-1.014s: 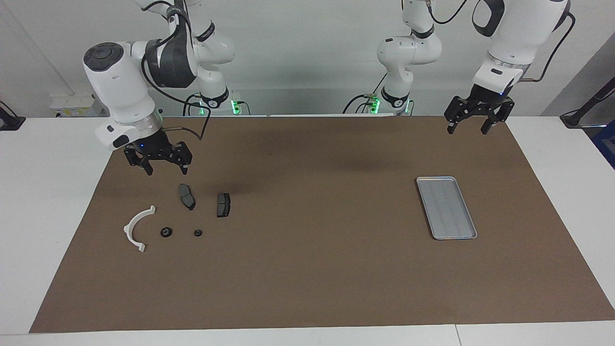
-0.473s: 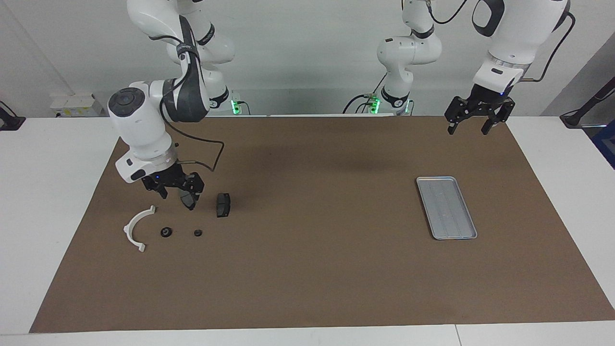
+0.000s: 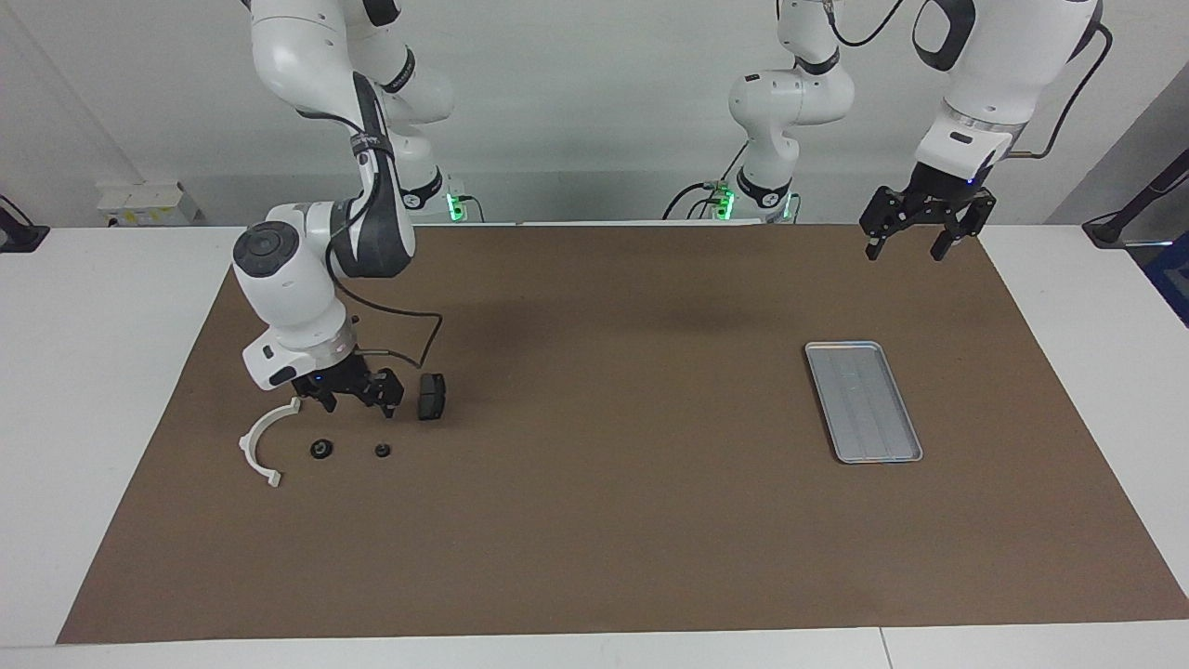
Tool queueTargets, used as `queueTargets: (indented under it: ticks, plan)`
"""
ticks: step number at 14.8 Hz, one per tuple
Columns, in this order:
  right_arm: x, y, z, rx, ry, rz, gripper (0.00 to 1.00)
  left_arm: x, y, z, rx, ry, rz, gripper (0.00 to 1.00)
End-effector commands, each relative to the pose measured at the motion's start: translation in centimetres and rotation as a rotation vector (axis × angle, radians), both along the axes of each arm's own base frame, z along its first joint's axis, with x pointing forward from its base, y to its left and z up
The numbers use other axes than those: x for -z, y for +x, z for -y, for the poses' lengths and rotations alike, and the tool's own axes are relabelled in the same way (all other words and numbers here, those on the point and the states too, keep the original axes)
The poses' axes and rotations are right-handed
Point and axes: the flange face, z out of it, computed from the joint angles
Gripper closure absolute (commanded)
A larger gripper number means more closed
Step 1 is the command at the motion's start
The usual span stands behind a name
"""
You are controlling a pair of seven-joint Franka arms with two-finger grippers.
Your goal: Pick bearing gear from pile to tray
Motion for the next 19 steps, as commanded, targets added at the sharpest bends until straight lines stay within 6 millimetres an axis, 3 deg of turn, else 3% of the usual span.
queueTargets:
  ticks: [1,10,12,19]
  plan:
    - [1.3,0.5,-0.1,0.053,0.001,0.008,0.00,0.3,-0.7,0.2,-0.011,-0.011,0.008,0.00]
    - [6.5,2.1,-0.6,0.140,-0.031,0.005,0.00,0.2,-1.4,-0.2,-0.015,-0.008,-0.042,0.00]
    - [6.7,2.5,-2.2,0.136,-0.035,0.014,0.00,0.2,-1.4,0.2,-0.015,-0.008,-0.042,0.00]
    - [7.1,3.6,-1.9,0.135,-0.047,0.032,0.02,0.3,-2.0,1.0,-0.018,-0.001,-0.087,0.00]
